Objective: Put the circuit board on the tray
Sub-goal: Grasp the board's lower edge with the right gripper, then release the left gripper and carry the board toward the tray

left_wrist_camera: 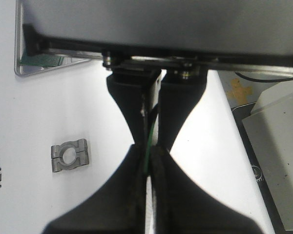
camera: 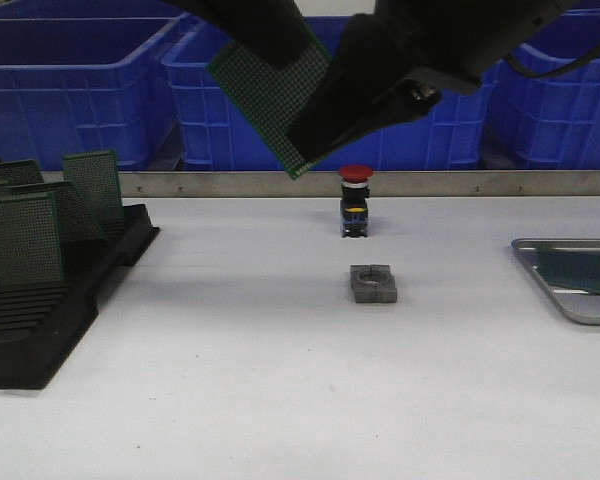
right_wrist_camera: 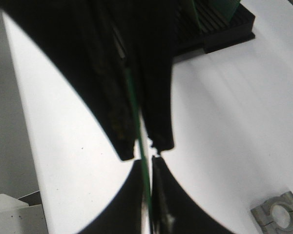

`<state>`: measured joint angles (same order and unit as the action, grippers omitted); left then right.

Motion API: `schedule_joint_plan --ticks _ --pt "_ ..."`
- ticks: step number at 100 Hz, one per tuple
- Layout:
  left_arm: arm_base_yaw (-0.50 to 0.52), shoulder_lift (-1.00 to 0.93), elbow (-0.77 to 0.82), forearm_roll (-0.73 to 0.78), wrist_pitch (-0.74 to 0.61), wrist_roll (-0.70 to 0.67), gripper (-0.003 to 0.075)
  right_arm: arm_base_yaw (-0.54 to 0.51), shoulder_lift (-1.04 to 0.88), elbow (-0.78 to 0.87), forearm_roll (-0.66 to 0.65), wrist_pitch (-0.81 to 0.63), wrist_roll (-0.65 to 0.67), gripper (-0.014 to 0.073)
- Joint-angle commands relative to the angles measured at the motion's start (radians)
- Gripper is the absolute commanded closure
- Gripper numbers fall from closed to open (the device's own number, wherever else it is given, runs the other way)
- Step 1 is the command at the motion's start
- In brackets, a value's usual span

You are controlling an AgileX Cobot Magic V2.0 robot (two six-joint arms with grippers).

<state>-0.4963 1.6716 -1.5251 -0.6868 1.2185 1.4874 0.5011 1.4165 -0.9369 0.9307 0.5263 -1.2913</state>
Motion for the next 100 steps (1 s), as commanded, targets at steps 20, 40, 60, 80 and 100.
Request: schedule_joint_plan --ticks 20,40,60,80,100 --pt "-0.009 -0.038 -0.026 -0.07 -0.038 -0.009 0.0736 -0.005 -0.028 -0.034 0.076 -0.05 0.017 0.0715" --pt "-0.009 -0.038 -0.026 -0.07 -0.049 -0.009 0.0507 -0.005 -0.028 -0.034 0.078 -0.05 0.018 0.0715" --pt "-0.002 -0.038 -0.03 -0.049 -0.103 -0.019 0.0278 -0.031 -0.028 -0.034 0.078 -0.017 0.071 0.0715" --pt "0.016 -0.038 -0.068 0.021 -0.131 -0.025 0.0279 -0.155 -0.028 0.005 0.078 0.047 0.13 0.0715" --pt "0.05 -0.038 -0.091 0.011 -0.131 -0.112 0.0279 -0.377 -0.027 0.071 0.078 0.035 0.15 0.0715"
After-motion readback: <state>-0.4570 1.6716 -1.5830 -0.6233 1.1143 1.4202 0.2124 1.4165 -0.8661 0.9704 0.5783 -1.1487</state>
